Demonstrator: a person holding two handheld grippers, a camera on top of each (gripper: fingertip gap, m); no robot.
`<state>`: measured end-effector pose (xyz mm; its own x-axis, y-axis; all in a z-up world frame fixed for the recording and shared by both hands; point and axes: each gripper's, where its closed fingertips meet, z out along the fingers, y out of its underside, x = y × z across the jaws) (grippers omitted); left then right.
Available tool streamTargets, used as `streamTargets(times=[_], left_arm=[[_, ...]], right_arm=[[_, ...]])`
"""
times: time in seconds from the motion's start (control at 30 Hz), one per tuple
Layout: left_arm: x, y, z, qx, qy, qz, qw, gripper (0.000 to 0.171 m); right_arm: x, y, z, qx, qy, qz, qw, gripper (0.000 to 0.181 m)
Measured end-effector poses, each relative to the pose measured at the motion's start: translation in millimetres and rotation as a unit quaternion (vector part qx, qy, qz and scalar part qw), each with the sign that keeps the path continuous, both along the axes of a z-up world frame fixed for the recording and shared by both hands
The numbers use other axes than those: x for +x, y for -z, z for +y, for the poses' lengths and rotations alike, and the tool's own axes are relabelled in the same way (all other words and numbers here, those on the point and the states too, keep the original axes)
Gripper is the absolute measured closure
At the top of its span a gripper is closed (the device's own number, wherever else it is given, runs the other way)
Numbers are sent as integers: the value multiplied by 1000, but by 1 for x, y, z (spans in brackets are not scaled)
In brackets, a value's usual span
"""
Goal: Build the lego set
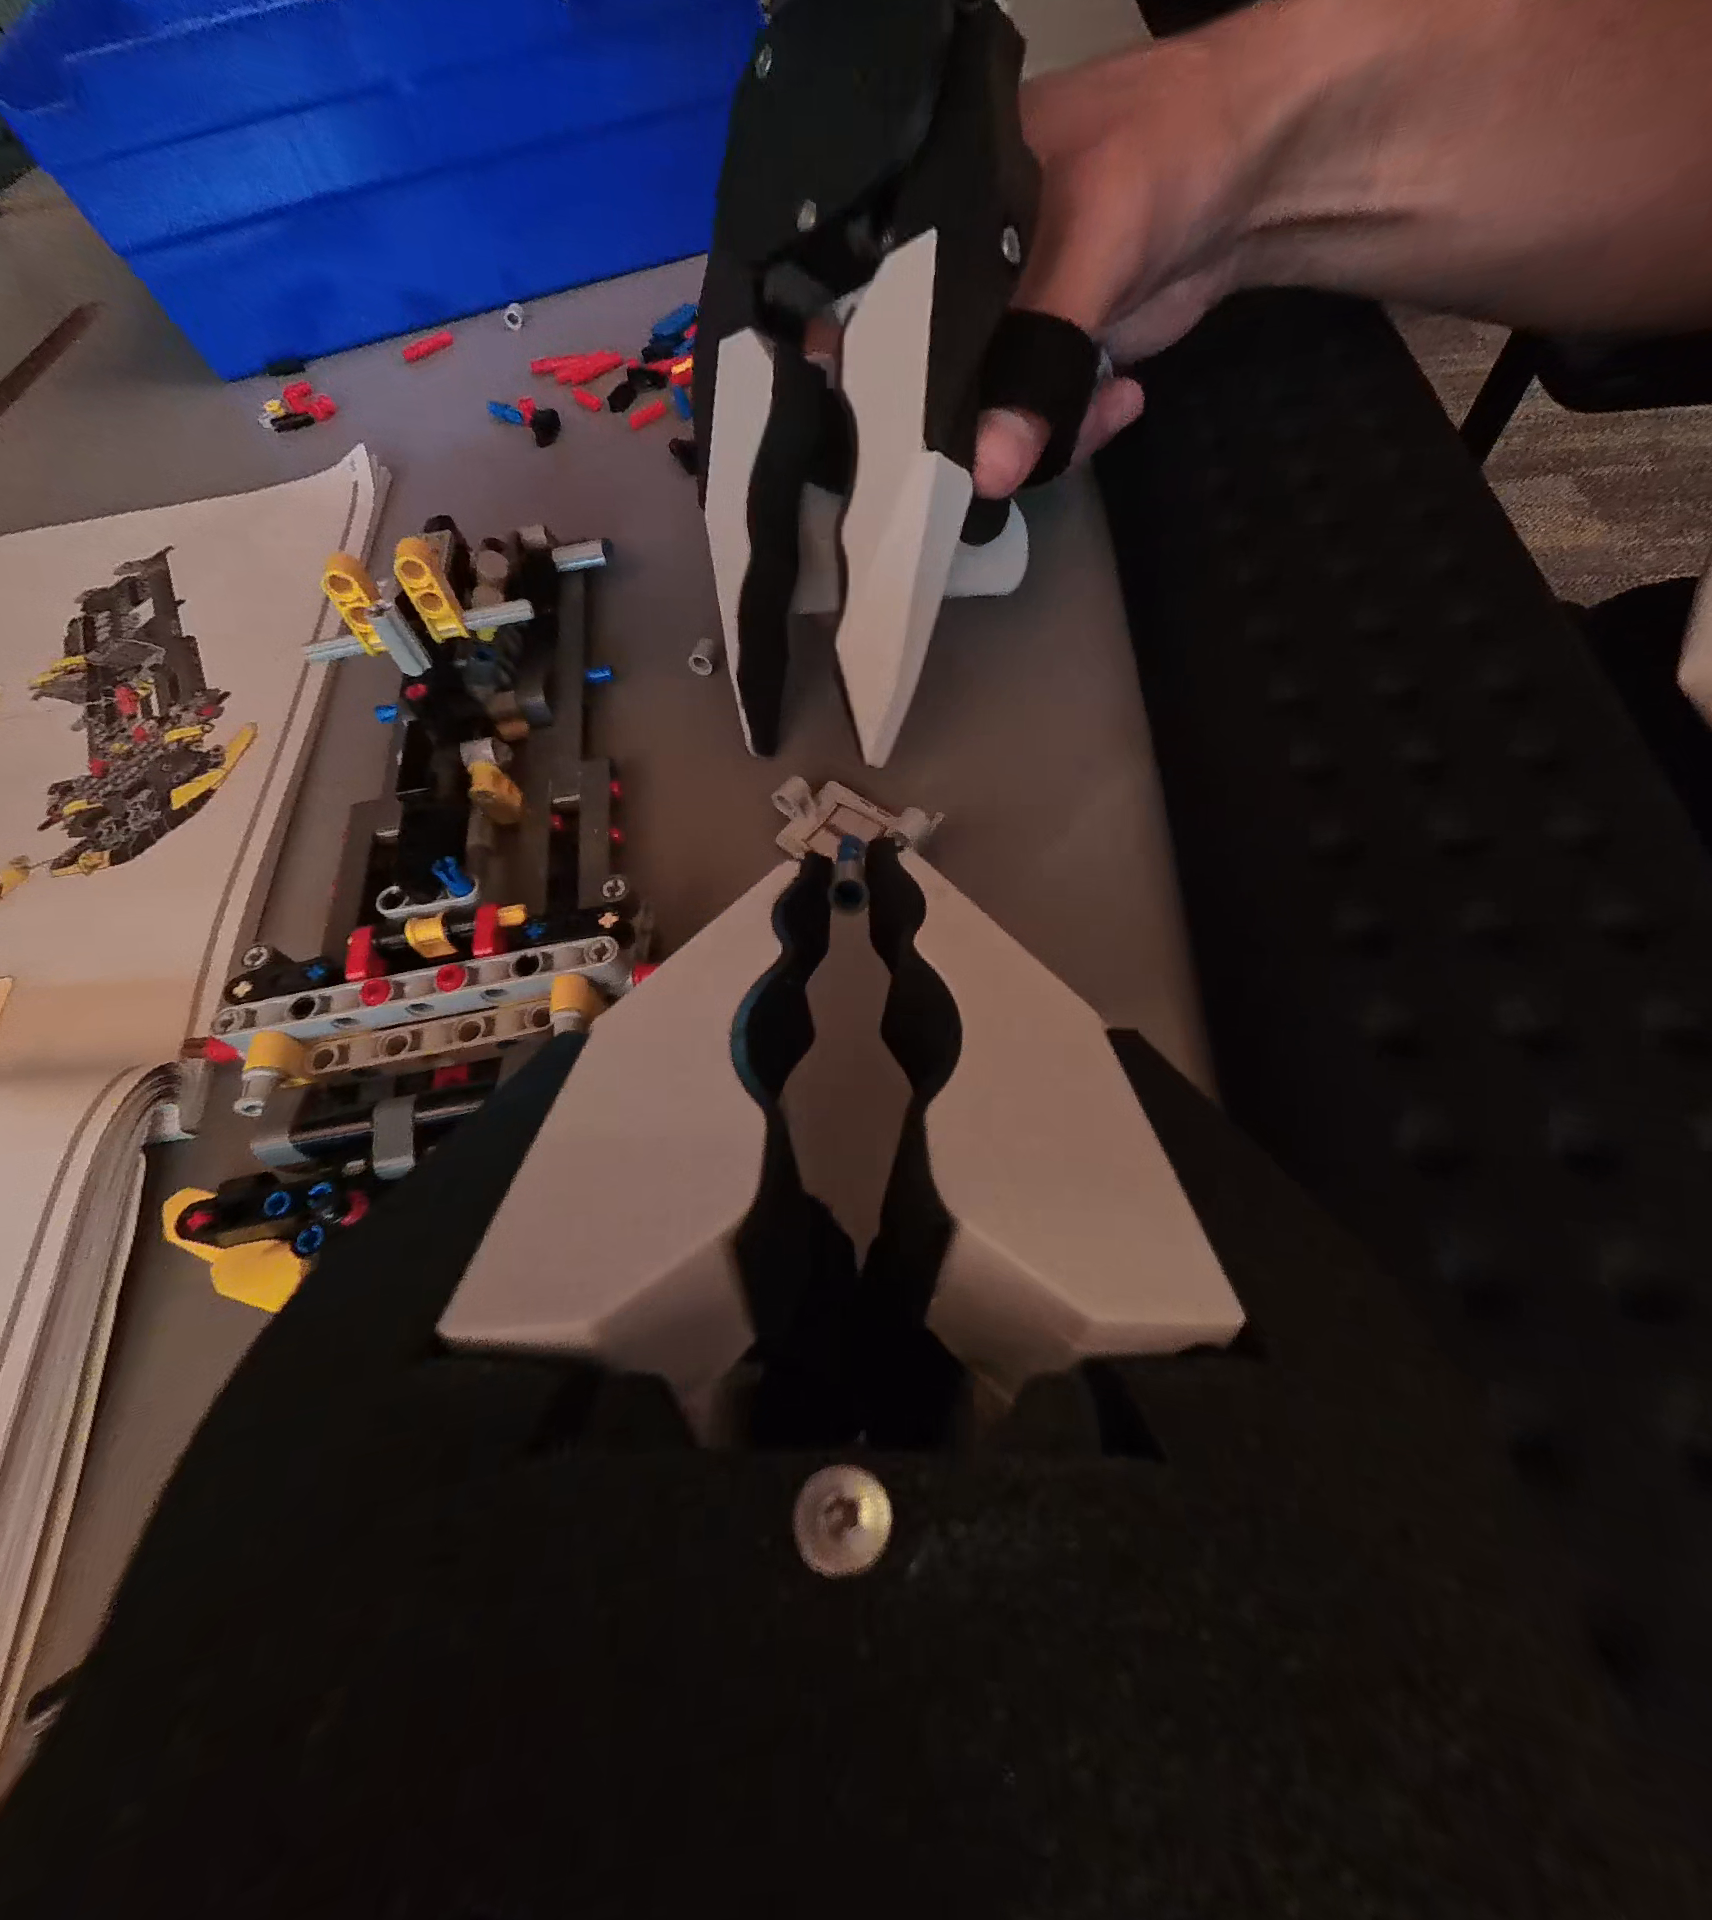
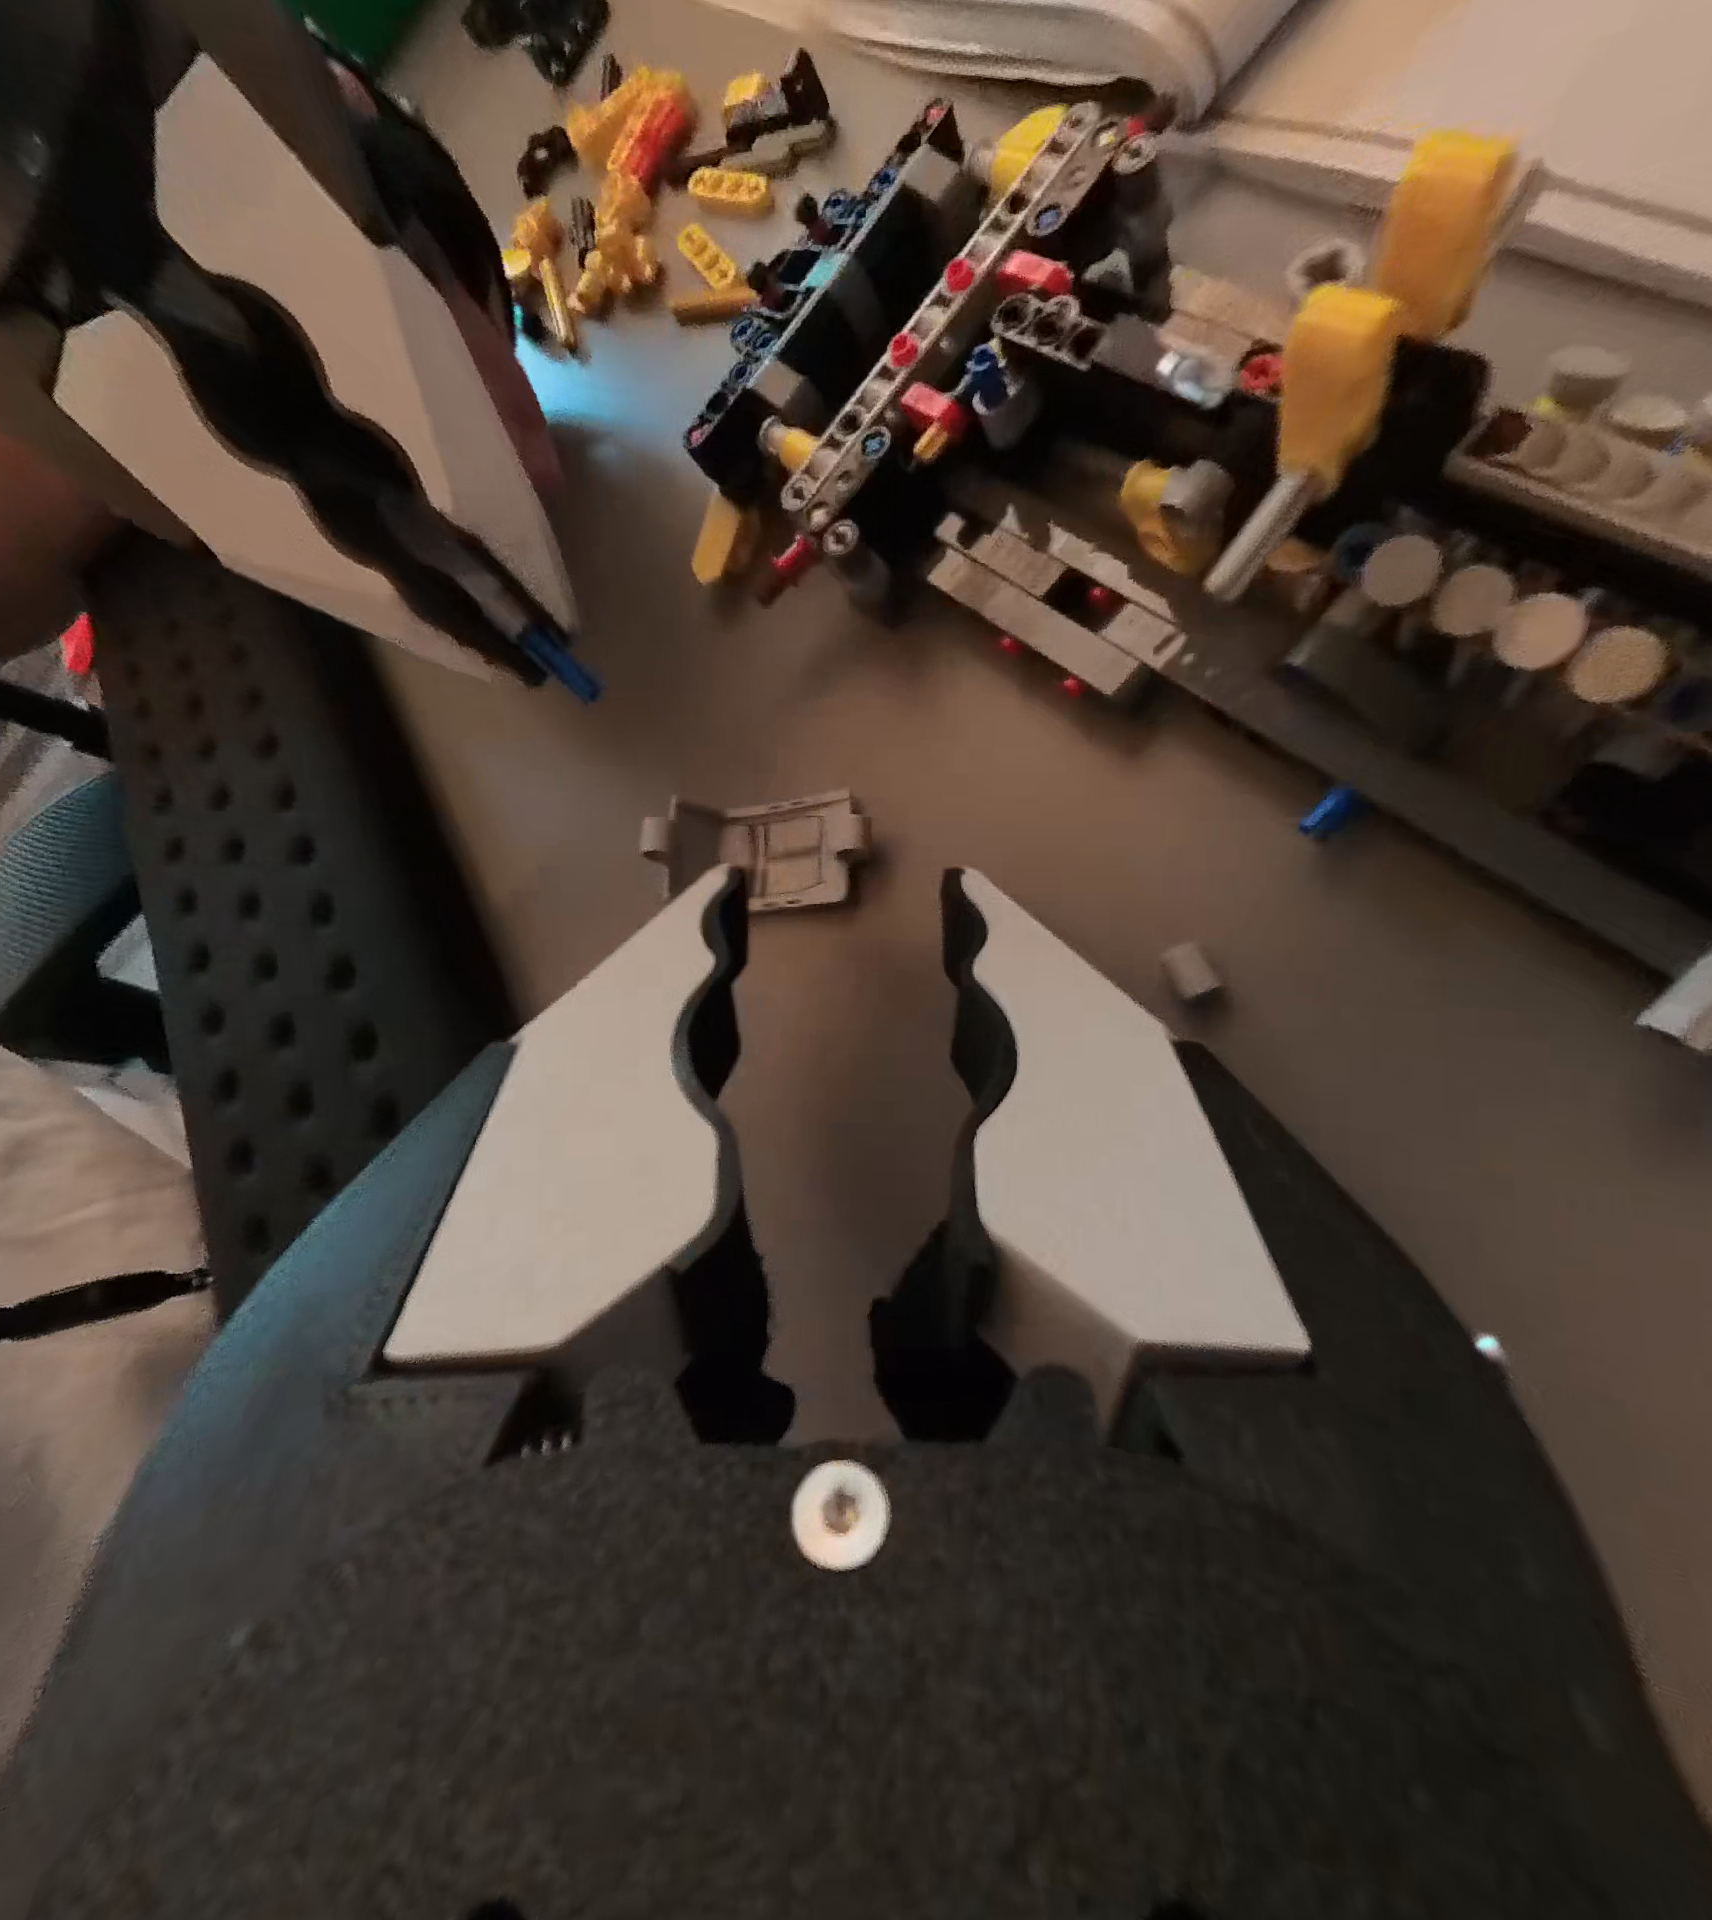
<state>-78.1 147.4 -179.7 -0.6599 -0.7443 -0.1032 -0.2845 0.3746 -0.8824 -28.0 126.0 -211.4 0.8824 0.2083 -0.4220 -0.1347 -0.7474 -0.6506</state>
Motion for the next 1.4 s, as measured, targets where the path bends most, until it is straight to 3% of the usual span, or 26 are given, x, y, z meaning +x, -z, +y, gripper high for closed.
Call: streamTargets(times=[0.17, 0.33, 0.53, 0.7, 0.8, 1.03, 1.1, 1.17, 1.3, 1.4], left_arm=[[0, 4, 0, 9, -2, 10, 1000, 167], [-1, 7, -6, 14, 10, 16, 1000, 167], [-4, 21, -12, 73, 33, 25, 996, 167], [-1, 3, 7, 47, -6, -1, 999, 167], [0, -6, 12, 35, -17, -14, 999, 167], [-7, -1, 2, 42, 10, -7, 999, 167], [-10, -1, 1, 31, 16, 2, 999, 167], [-13, -7, -1, 2, 22, 7, 1000, 167], [-15, -31, 3, -80, 25, -2, 996, 167], [-16, -43, 6, -89, 25, -38, 995, 167]], right_arm=[[-15, -7, 8, 23, -6, -37, 999, 135], [-22, 4, 12, 22, -26, -97, 995, 134], [-29, 8, 14, 32, -62, -175, 982, 136], [-34, -23, 8, 93, -76, -207, 971, 135], [-52, -28, -6, 95, -93, -229, 964, 145], [-64, 7, 1, 12, -90, -242, 966, 159], [-59, 9, 6, 25, -85, -276, 957, 175], [-53, 7, 10, 46, -88, -307, 946, 175], [-55, -26, 18, 160, -114, -273, 942, 176], [-63, -53, 20, 233, -144, -162, 948, 176]])
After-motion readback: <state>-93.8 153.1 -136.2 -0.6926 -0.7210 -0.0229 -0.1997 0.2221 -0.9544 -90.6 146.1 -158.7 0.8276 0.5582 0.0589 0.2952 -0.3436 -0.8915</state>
